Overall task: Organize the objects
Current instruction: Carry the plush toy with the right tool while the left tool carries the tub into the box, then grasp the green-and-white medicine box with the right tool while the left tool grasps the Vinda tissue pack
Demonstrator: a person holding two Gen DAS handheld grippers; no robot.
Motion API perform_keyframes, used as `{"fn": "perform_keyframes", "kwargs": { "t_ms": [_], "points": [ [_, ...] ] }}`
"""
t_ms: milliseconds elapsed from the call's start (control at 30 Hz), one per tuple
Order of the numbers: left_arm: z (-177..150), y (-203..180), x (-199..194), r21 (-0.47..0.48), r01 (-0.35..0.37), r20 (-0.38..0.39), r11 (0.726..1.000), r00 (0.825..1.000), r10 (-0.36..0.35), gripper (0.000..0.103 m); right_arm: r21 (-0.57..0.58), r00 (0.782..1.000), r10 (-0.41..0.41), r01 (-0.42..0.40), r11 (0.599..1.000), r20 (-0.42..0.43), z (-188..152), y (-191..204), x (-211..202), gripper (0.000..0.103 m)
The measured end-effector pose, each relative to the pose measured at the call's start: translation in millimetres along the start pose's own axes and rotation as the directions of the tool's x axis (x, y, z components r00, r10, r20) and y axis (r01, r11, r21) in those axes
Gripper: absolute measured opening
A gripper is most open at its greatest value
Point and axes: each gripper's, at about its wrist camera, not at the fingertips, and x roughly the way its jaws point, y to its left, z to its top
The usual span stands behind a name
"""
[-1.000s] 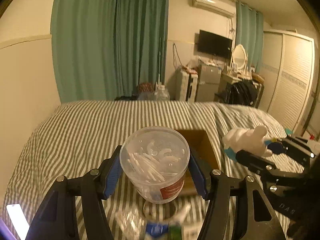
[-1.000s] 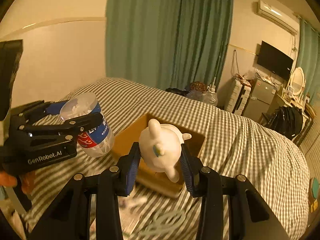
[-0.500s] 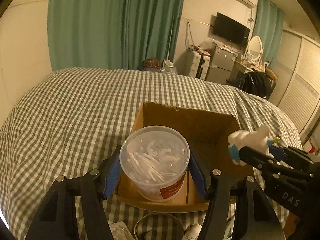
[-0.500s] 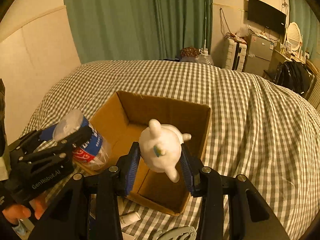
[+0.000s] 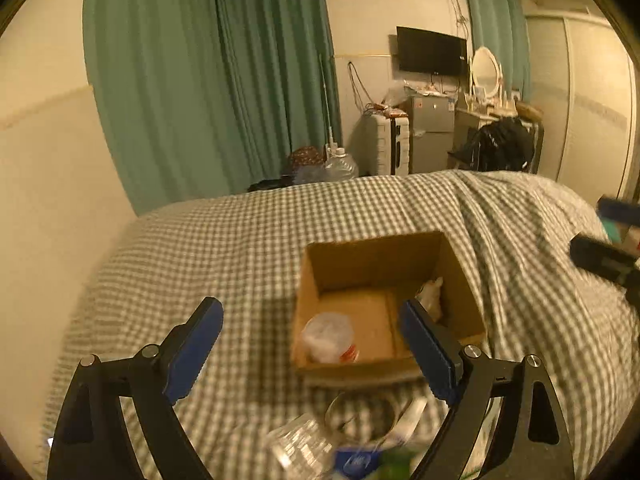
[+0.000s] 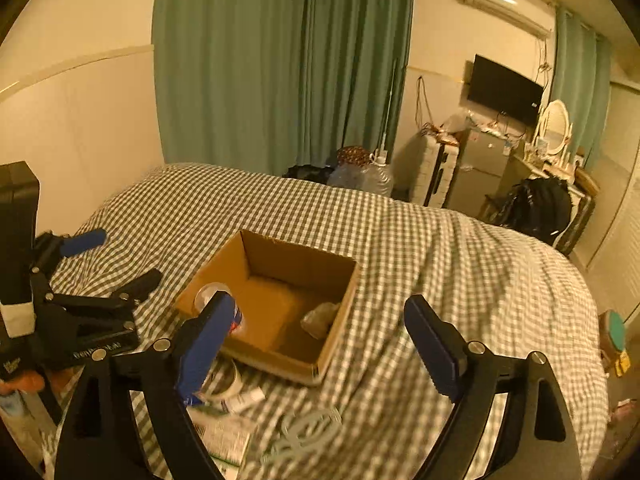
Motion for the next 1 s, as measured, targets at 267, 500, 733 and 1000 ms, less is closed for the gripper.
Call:
{"fn": "perform_keyframes", "kwargs": {
  "t_ms": [267,500,733,1000],
  "points": [
    [-38.6,25.7,-80.8,-0.067,0.029,0.071,0.997,0.997,-0.024,0.103,0.019,1.000,-0.004,0.004,1.000,-0.009,-34.4,19.4,-48.7,0.101],
    [-94.5,34.3,-71.3,-0.176,-0.028,0.012,0.984,0.999,0.030,0.103,0.044,0.994,0.055,-0.051,0.998,-0.092,-90.8,53.8,-23.2,0.103],
    [-150.0,13.8,-28.5,-0.142,-0.115,-0.061,0.983,0.992,0.107,0.103,0.011,0.943,0.095,-0.096,0.995,-0.319,-142.7,88.5,54.0,0.103],
    [-186.0,19.5,0.3,-0.157,-0.122,-0.173,0.980,0.980,0.094,0.103,0.033,0.912,0.122,-0.119,0.992,-0.392,-169.1,99.2,84.4,0.103]
  ]
}}
